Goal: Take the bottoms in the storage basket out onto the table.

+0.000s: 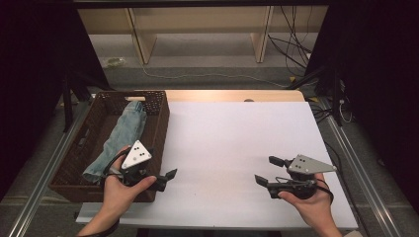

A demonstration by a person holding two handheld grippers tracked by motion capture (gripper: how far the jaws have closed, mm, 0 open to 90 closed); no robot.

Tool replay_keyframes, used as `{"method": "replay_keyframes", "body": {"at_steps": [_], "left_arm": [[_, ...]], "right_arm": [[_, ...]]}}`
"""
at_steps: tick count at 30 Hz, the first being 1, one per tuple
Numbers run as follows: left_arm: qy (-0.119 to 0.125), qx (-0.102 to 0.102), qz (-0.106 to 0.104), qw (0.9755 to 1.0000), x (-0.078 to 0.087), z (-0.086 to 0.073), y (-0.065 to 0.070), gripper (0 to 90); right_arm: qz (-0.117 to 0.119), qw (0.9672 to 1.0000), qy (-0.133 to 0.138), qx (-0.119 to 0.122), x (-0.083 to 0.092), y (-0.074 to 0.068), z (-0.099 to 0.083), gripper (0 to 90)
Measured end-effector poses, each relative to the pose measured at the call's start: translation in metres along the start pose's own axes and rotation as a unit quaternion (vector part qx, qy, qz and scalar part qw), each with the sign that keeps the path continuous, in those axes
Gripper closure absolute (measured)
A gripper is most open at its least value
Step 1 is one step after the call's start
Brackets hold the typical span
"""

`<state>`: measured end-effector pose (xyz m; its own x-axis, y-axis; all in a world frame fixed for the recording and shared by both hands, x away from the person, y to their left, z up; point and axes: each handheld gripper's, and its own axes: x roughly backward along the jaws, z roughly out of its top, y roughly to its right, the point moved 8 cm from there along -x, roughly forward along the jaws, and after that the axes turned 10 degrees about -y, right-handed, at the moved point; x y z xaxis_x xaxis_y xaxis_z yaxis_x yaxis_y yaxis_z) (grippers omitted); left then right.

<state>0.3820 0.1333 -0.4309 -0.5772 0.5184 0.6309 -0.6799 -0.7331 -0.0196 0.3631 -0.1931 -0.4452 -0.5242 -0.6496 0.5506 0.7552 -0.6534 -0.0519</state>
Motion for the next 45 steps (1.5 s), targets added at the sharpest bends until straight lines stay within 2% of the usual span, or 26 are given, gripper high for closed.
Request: {"method": "replay_keyframes", "body": {"at_steps": [8,11,14,16,20,21,26,27,28,35,36,37,38,39,41,42,43,45], "left_arm": [[-0.008,0.002,-0.005,1.0000,0.003,0.002,-0.003,0.0],[-0.013,0.003,-0.001,0.9999,0.007,0.007,-0.008,0.0],[-0.015,0.016,0.007,0.9997,0.012,0.013,-0.018,0.0],[-0.014,0.018,0.009,0.9997,0.016,0.016,-0.025,0.0],[-0.016,0.019,0.030,0.9992,0.021,0.021,-0.042,0.0],[-0.018,0.020,0.039,0.9989,0.023,0.021,-0.050,0.0],[-0.021,0.035,0.048,0.9980,0.025,0.020,-0.065,0.0],[-0.025,0.041,0.054,0.9974,0.025,0.019,-0.071,0.0],[-0.025,0.041,0.054,0.9974,0.025,0.019,-0.071,0.0],[-0.047,0.064,0.056,0.9953,0.022,0.017,-0.094,0.0],[-0.053,0.073,0.061,0.9940,0.021,0.017,-0.102,0.0],[-0.053,0.073,0.061,0.9940,0.021,0.017,-0.102,0.0],[-0.057,0.083,0.066,0.9928,0.020,0.017,-0.110,0.0],[-0.057,0.083,0.066,0.9928,0.020,0.017,-0.110,0.0],[-0.059,0.092,0.072,0.9914,0.019,0.017,-0.119,0.0],[-0.065,0.102,0.077,0.9896,0.018,0.015,-0.128,0.0],[-0.065,0.102,0.077,0.9896,0.018,0.015,-0.128,0.0],[-0.068,0.113,0.080,0.9880,0.016,0.014,-0.136,0.0]], "right_arm": [[0.000,1.0000,-0.002,-0.002,-0.001,-0.001,-0.001,21.4],[-0.002,1.0000,-0.003,-0.003,-0.001,0.000,-0.002,21.4],[-0.003,1.0000,-0.004,-0.005,-0.001,0.000,-0.002,21.4],[-0.003,1.0000,-0.005,-0.006,-0.001,0.001,-0.002,21.4],[-0.006,0.9999,-0.005,-0.007,-0.001,0.001,-0.002,21.4],[-0.006,0.9999,-0.006,-0.006,-0.002,0.001,-0.002,21.4],[-0.006,0.9999,-0.006,-0.007,-0.002,0.001,-0.003,21.4],[-0.005,0.9999,-0.007,-0.008,-0.002,0.001,-0.003,21.4],[-0.005,0.9999,-0.007,-0.008,-0.002,0.001,-0.003,21.4],[-0.005,0.9999,-0.008,-0.006,-0.002,0.001,-0.003,21.4],[-0.005,0.9999,-0.009,-0.007,-0.003,0.001,-0.003,21.4],[-0.005,0.9999,-0.009,-0.007,-0.003,0.001,-0.003,21.4],[-0.006,0.9999,-0.010,-0.007,-0.003,0.001,-0.004,21.4],[-0.006,0.9999,-0.010,-0.007,-0.003,0.001,-0.004,21.4],[-0.005,0.9999,-0.010,-0.006,-0.003,0.001,-0.004,21.4],[-0.005,0.9999,-0.010,-0.008,-0.004,0.001,-0.004,21.4],[-0.005,0.9999,-0.010,-0.008,-0.004,0.001,-0.004,21.4],[-0.005,0.9999,-0.012,-0.011,-0.004,0.002,-0.004,21.4]]}}
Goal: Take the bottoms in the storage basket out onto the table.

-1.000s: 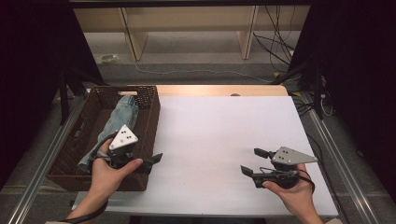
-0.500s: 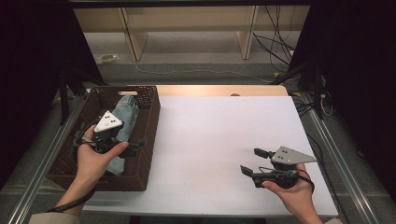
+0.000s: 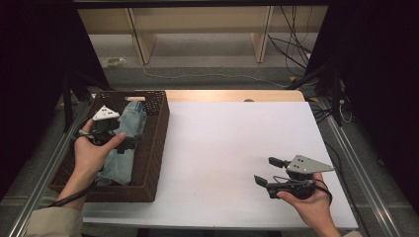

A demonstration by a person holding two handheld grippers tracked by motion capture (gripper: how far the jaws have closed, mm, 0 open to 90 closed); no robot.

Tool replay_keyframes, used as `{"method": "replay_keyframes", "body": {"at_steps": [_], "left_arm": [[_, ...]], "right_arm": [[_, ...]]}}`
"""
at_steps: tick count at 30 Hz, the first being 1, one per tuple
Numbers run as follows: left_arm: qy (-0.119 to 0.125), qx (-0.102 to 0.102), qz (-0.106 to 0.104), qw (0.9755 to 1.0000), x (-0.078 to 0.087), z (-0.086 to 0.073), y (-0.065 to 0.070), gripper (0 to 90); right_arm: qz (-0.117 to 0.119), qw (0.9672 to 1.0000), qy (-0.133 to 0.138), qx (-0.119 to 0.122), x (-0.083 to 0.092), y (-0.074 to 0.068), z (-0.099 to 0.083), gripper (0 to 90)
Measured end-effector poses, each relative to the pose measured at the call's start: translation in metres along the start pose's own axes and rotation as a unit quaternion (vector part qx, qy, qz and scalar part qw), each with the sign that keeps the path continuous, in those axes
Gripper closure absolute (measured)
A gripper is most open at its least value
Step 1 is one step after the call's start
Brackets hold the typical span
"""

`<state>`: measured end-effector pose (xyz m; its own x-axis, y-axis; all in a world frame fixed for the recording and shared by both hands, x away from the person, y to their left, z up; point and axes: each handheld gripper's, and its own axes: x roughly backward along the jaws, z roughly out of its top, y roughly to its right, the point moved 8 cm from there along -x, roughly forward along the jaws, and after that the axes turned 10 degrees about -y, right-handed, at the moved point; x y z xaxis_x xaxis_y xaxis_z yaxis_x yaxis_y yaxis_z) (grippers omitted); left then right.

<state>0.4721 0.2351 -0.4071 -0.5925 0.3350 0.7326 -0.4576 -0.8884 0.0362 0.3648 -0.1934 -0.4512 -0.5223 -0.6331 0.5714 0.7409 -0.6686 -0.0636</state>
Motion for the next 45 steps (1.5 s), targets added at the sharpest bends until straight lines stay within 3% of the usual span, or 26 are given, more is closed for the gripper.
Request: {"method": "replay_keyframes", "body": {"at_steps": [4,8,10,11,12,16,18,19,21,25,28,33,41,45], "left_arm": [[-0.024,0.008,0.007,0.9997,-0.010,0.001,-0.017,0.0],[-0.043,0.031,0.012,0.9985,-0.020,-0.001,-0.037,0.0],[-0.060,0.041,0.020,0.9971,-0.028,-0.006,-0.048,0.0],[-0.079,0.048,0.033,0.9952,-0.037,-0.012,-0.057,0.8],[-0.079,0.048,0.033,0.9952,-0.037,-0.012,-0.057,1.0],[-0.110,0.066,0.042,0.9909,-0.054,-0.024,-0.074,1.0],[-0.121,0.084,0.043,0.9882,-0.061,-0.029,-0.081,1.0],[-0.139,0.098,0.050,0.9842,-0.067,-0.037,-0.089,1.4],[-0.143,0.107,0.048,0.9827,-0.070,-0.040,-0.092,2.1],[-0.166,0.138,0.049,0.9752,-0.080,-0.054,-0.105,3.1],[-0.170,0.147,0.051,0.9731,-0.082,-0.057,-0.107,2.8],[-0.188,0.158,0.034,0.9688,-0.090,-0.065,-0.105,2.3],[-0.214,0.204,0.015,0.9551,-0.102,-0.080,-0.105,2.6],[-0.218,0.208,0.012,0.9533,-0.102,-0.081,-0.103,5.7]], "right_arm": [[-0.001,1.0000,-0.002,0.001,-0.001,0.001,0.000,21.4],[-0.002,1.0000,-0.004,0.003,-0.002,0.000,0.000,21.4],[-0.001,1.0000,-0.007,0.004,-0.003,0.000,-0.001,21.4],[0.001,1.0000,-0.008,0.004,-0.003,-0.001,-0.001,21.4],[0.001,1.0000,-0.008,0.004,-0.003,-0.001,-0.001,21.4],[0.001,1.0000,-0.009,0.004,-0.004,-0.001,-0.001,21.4],[0.001,0.9999,-0.011,0.005,-0.004,-0.001,-0.002,21.4],[0.000,0.9999,-0.013,0.006,-0.005,-0.001,-0.002,21.4],[0.000,0.9999,-0.014,0.006,-0.005,-0.001,-0.003,21.5],[0.002,0.9999,-0.015,0.007,-0.005,-0.001,-0.003,21.5],[0.002,0.9998,-0.017,0.008,-0.005,-0.002,-0.003,21.5],[0.003,0.9998,-0.018,0.011,-0.006,-0.002,-0.003,21.6],[0.004,0.9997,-0.020,0.011,-0.006,-0.003,-0.003,21.6],[0.004,0.9997,-0.020,0.013,-0.006,-0.003,-0.003,21.7]]}}
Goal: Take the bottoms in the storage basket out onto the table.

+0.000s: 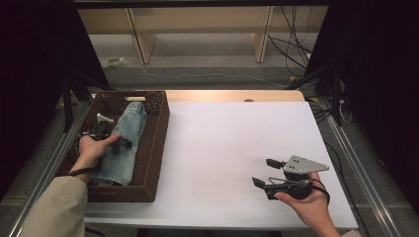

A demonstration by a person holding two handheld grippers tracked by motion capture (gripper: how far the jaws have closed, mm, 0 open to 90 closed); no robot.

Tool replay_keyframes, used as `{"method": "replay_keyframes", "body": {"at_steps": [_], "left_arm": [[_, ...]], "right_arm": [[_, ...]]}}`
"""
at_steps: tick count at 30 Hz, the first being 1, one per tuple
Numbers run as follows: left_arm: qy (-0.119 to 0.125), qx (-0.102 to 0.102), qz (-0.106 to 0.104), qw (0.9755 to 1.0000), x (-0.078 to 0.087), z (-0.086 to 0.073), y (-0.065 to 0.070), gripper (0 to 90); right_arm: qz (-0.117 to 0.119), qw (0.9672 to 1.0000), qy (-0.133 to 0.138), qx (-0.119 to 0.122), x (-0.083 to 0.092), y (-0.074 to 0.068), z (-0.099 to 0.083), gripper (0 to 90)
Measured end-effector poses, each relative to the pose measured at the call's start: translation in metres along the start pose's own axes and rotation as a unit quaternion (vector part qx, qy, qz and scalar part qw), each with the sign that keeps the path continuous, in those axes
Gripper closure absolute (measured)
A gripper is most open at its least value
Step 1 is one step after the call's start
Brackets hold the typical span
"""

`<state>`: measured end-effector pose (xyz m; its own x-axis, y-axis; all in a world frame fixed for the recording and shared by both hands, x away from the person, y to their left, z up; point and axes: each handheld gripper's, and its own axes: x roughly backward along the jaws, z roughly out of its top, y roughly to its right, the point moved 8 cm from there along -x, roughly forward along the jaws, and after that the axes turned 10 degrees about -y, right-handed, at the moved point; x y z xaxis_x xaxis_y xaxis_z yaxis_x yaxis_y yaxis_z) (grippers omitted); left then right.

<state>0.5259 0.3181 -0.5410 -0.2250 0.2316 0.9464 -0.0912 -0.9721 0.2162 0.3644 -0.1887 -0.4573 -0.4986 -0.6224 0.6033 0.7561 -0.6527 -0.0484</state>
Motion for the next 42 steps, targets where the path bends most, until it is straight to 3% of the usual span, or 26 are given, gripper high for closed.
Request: {"method": "replay_keyframes", "body": {"at_steps": [9,10,18,24,29,35,42], "left_arm": [[0.002,-0.008,0.019,0.9998,0.004,-0.002,0.003,17.3],[0.002,-0.007,0.015,0.9999,0.006,-0.002,0.005,22.1],[-0.006,-0.035,0.046,0.9983,0.014,-0.002,0.014,41.1],[0.006,-0.032,0.042,0.9986,0.016,-0.004,0.017,62.0],[0.016,-0.036,0.046,0.9981,0.018,-0.005,0.019,71.7],[0.024,-0.045,0.044,0.9978,0.024,-0.004,0.020,73.8],[0.049,-0.071,0.065,0.9941,0.031,-0.006,0.029,74.2]], "right_arm": [[-0.001,1.0000,-0.003,0.004,-0.001,-0.001,0.000,21.7],[0.000,1.0000,-0.003,0.004,-0.001,-0.001,0.000,21.7],[0.000,1.0000,-0.004,0.003,-0.001,-0.001,0.000,21.8],[-0.003,1.0000,-0.003,0.002,-0.002,0.000,0.000,22.2],[-0.004,1.0000,-0.004,0.002,-0.002,0.001,0.000,22.3],[-0.004,1.0000,-0.003,0.001,-0.001,0.001,0.000,22.7],[-0.006,1.0000,-0.002,0.000,-0.001,0.003,0.000,23.2]]}}
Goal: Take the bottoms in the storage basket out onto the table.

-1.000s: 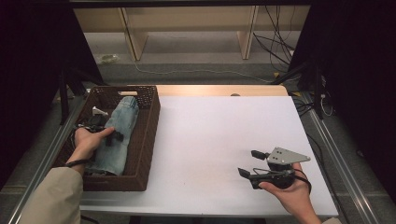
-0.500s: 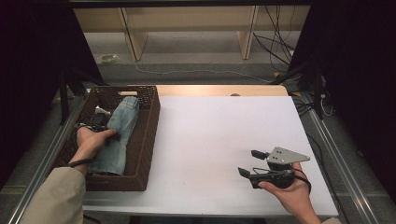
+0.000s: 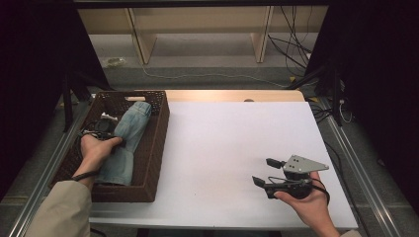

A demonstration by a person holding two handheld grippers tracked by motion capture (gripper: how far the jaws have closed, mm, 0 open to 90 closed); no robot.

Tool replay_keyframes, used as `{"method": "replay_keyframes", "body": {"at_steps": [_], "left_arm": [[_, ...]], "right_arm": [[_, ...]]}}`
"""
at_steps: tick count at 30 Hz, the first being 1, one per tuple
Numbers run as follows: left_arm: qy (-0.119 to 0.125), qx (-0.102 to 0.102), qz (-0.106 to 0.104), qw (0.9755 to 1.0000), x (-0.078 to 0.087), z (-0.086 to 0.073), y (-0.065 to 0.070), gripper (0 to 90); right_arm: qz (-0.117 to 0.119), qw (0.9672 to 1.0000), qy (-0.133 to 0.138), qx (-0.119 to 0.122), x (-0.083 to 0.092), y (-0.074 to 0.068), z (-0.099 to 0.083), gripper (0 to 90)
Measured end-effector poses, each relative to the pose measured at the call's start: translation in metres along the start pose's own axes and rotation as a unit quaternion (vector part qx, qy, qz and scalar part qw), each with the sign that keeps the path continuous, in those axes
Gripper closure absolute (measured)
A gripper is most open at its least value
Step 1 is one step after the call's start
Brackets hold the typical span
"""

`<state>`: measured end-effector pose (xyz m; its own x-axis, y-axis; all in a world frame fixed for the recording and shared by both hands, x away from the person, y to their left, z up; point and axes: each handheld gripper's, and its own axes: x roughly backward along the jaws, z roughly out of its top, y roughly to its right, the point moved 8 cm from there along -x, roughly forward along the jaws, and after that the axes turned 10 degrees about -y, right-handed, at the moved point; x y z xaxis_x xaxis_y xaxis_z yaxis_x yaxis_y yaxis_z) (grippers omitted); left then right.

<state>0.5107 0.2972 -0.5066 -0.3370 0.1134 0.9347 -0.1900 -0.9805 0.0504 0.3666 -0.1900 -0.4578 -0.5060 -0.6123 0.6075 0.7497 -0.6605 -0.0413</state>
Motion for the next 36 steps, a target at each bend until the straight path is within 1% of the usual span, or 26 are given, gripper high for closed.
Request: {"method": "replay_keyframes", "body": {"at_steps": [4,8,11,15,19,23,25,29,32,36], "left_arm": [[0.022,-0.013,0.009,0.9996,0.003,-0.001,0.004,74.2],[0.045,-0.021,0.012,0.9987,0.008,-0.001,0.008,74.2],[0.066,-0.021,0.009,0.9976,0.013,0.001,0.012,74.2],[0.082,-0.020,0.005,0.9964,0.019,0.002,0.015,74.3],[0.094,-0.008,-0.001,0.9955,0.024,0.002,0.016,74.3],[0.115,0.000,0.000,0.9934,0.028,0.005,0.013,74.4],[0.121,0.000,-0.001,0.9927,0.031,0.005,0.013,74.4],[0.132,0.010,-0.014,0.9911,0.038,0.007,0.013,74.4],[0.142,0.017,-0.018,0.9895,0.044,0.009,0.012,74.4],[0.148,0.029,-0.040,0.9878,0.049,0.010,0.012,74.4]], "right_arm": [[0.000,1.0000,0.002,0.000,0.000,0.000,0.000,23.3],[-0.001,1.0000,0.002,-0.001,0.001,0.001,0.000,23.5],[-0.002,1.0000,0.003,0.002,0.001,0.000,0.001,23.7],[-0.001,1.0000,0.004,0.004,0.003,0.000,0.001,23.8],[-0.001,1.0000,0.008,0.004,0.004,-0.001,0.002,24.1],[0.001,1.0000,0.006,0.005,0.003,-0.001,0.001,24.1],[0.001,1.0000,0.007,0.005,0.003,-0.002,0.002,24.1],[0.002,1.0000,0.004,0.006,0.003,-0.002,0.001,24.1],[0.002,1.0000,0.005,0.005,0.003,-0.002,0.001,24.2],[0.001,1.0000,0.006,0.005,0.003,-0.002,0.001,24.1]]}}
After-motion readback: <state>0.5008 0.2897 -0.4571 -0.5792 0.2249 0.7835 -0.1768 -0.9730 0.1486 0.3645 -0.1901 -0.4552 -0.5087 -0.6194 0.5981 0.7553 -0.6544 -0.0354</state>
